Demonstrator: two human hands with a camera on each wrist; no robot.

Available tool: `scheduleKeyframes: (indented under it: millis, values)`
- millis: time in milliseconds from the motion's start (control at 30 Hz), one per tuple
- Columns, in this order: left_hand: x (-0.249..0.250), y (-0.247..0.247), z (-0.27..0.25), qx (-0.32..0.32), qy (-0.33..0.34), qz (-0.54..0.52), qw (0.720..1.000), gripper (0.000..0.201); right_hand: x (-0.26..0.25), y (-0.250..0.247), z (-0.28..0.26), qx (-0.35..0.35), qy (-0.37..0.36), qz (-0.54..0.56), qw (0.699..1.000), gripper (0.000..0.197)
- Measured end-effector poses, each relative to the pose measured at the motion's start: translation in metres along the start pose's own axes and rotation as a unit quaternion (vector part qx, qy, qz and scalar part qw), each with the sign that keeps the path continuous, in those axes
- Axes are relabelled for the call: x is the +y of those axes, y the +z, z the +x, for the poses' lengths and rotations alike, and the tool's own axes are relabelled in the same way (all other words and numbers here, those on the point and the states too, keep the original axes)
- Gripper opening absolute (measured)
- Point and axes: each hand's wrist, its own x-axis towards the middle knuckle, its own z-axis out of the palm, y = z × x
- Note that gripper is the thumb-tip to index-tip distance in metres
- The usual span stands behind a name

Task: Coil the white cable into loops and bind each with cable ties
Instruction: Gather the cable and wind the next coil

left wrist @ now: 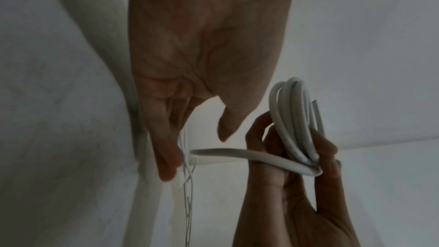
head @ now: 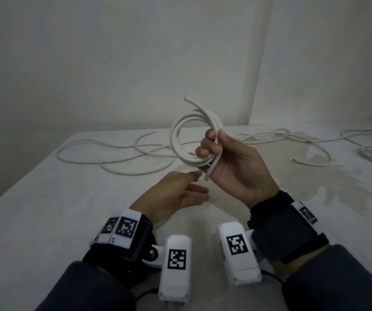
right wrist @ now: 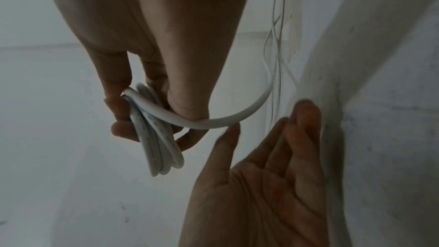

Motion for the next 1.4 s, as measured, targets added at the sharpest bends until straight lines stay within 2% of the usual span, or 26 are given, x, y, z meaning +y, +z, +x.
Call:
scheduleKeyframes:
  millis: [67,133,267,300,400,500,567,667,800,1000,1067,1167,1267,1400]
  values:
    - [-0.001,0.003,-0.002,-0.055,-0.004,-0.026,0.998,0.024,0.004,0.003,0.000,-0.012,0.012,0.020,1.000,0.017]
    - [-0.002,0.002,0.000,-0.072,0.005,-0.097,0.993,0.015,0.008,0.004,0.001,-0.019,0.023,0.024,0.999,0.016]
    - [0.000,0.000,0.003,0.001,0.073,-0.210,0.975,0.015,0.011,0.004,0.002,-0.013,0.016,0.007,1.000,0.016]
    - [0.001,-0.002,0.004,0.013,0.097,-0.216,0.972,0.023,0.011,0.003,0.002,-0.003,0.010,0.006,1.000,0.017]
    - [0.006,-0.010,0.006,0.042,0.146,-0.240,0.959,0.038,0.011,-0.004,0.004,0.054,-0.003,0.012,0.998,0.018]
    - [0.008,-0.015,0.006,0.061,0.193,-0.274,0.940,0.032,0.010,-0.012,0.006,0.110,-0.012,0.031,0.993,0.021]
    - [0.010,-0.015,0.004,0.078,0.220,-0.271,0.934,0.024,0.010,-0.015,0.006,0.134,-0.017,0.032,0.990,0.021]
    - [0.013,-0.015,0.004,0.093,0.240,-0.229,0.939,0.030,0.010,-0.015,0.006,0.131,-0.008,0.033,0.991,0.018]
    - [0.016,-0.018,0.002,0.095,0.247,-0.206,0.942,0.034,0.013,-0.013,0.006,0.126,0.028,0.033,0.991,0.021]
    - [0.015,-0.016,-0.001,0.069,0.242,-0.211,0.945,0.028,0.012,-0.008,0.005,0.143,0.056,0.037,0.987,0.032]
    - [0.016,-0.015,0.000,0.065,0.232,-0.223,0.944,0.027,0.014,-0.007,0.004,0.144,0.067,0.038,0.987,0.031]
    - [0.017,-0.013,0.000,0.047,0.216,-0.254,0.942,0.024,0.016,-0.006,0.005,0.130,0.066,0.044,0.988,0.017]
    - [0.017,-0.013,0.000,0.037,0.191,-0.252,0.948,0.019,0.017,-0.008,0.003,0.121,0.065,0.009,0.991,0.029]
    - [0.018,-0.017,-0.001,0.015,0.158,-0.288,0.945,0.022,0.020,-0.004,0.003,0.107,0.076,-0.027,0.991,0.029]
